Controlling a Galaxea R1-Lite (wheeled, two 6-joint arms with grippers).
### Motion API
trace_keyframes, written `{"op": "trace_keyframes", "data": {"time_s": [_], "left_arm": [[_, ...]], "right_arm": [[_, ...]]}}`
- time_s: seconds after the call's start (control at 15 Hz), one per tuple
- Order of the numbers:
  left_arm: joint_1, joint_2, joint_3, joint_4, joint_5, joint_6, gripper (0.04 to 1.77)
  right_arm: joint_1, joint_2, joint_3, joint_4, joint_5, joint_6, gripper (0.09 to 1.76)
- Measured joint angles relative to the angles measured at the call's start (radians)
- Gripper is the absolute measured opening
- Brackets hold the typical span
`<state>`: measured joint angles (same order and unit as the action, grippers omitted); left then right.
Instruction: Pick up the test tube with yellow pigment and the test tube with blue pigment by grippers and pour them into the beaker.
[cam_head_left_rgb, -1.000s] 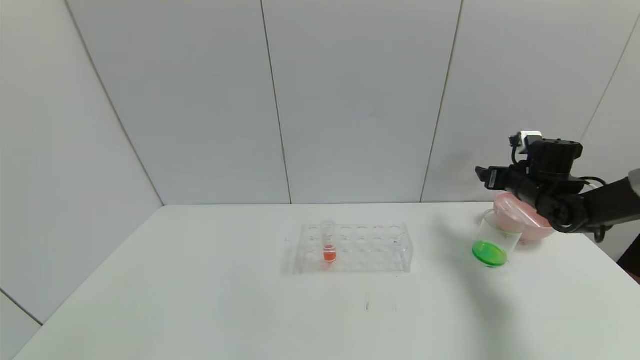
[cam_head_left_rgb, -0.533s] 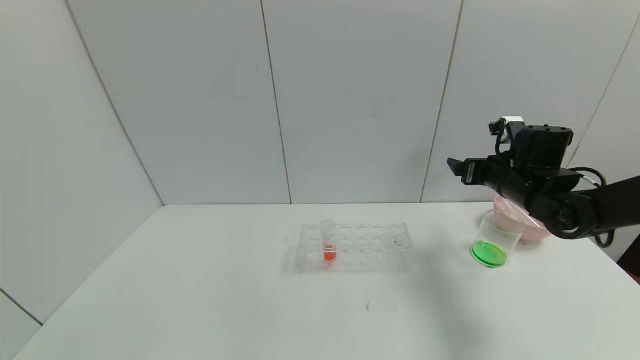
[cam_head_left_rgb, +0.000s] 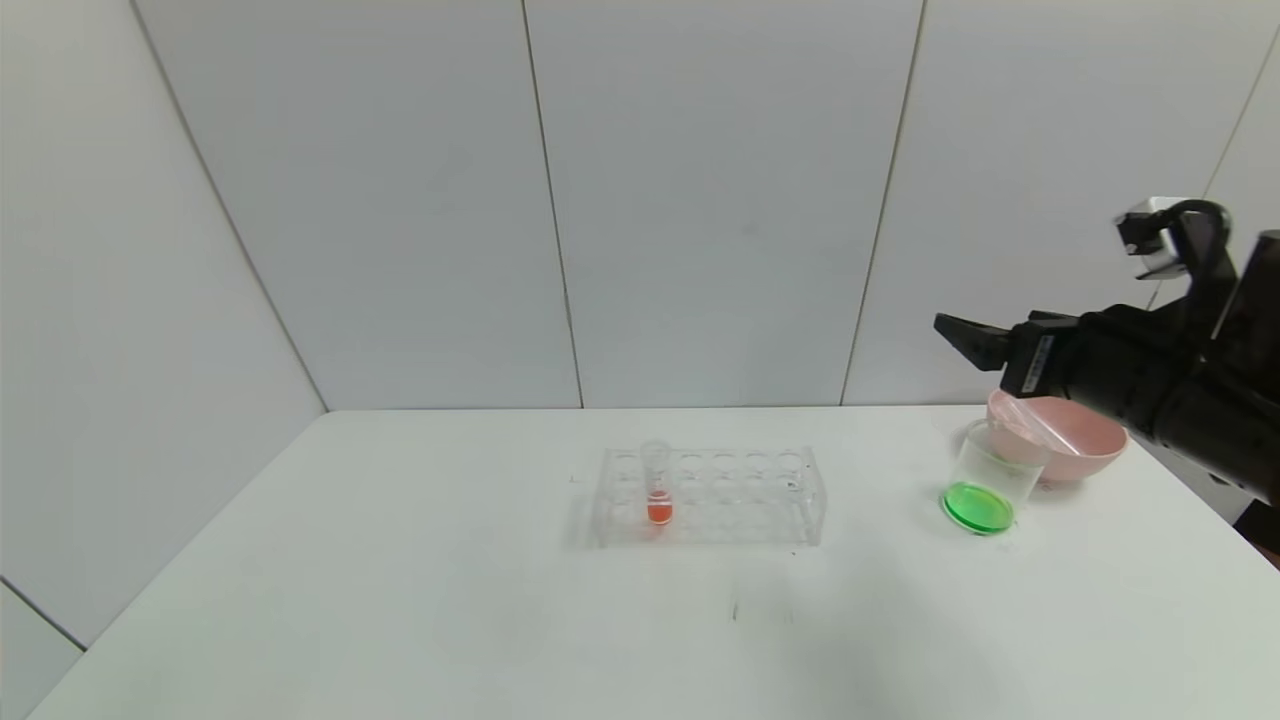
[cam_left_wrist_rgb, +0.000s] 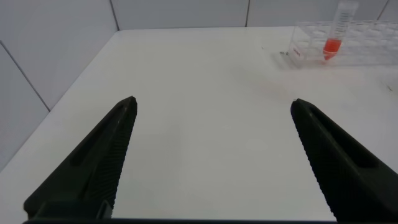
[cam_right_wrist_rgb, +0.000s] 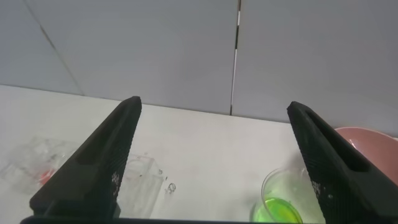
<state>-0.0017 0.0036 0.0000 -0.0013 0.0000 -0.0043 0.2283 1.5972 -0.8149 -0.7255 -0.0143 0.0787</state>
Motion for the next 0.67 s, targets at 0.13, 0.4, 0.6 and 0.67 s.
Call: {"op": "trace_keyframes", "data": {"time_s": [0.13, 0.4, 0.6, 0.67], "left_arm": [[0.0, 0.0, 0.0, 0.0, 0.0, 0.0, 1.76], [0.0, 0.0, 0.0, 0.0, 0.0, 0.0, 1.76], [0.0, 0.0, 0.0, 0.0, 0.0, 0.0, 1.76], [0.0, 0.0, 0.0, 0.0, 0.0, 0.0, 1.76]], "right_arm": [[0.014, -0.127, 0.098, 0.001, 0.003, 0.0, 1.69], [0.012, -0.378, 0.226, 0.015, -0.042, -0.018, 1.7], [0.007, -0.582, 0.289, 0.028, -0.104, -0.06, 1.7], [0.006, -0.65, 0.303, 0.037, -0.116, -0.074, 1.7]]}}
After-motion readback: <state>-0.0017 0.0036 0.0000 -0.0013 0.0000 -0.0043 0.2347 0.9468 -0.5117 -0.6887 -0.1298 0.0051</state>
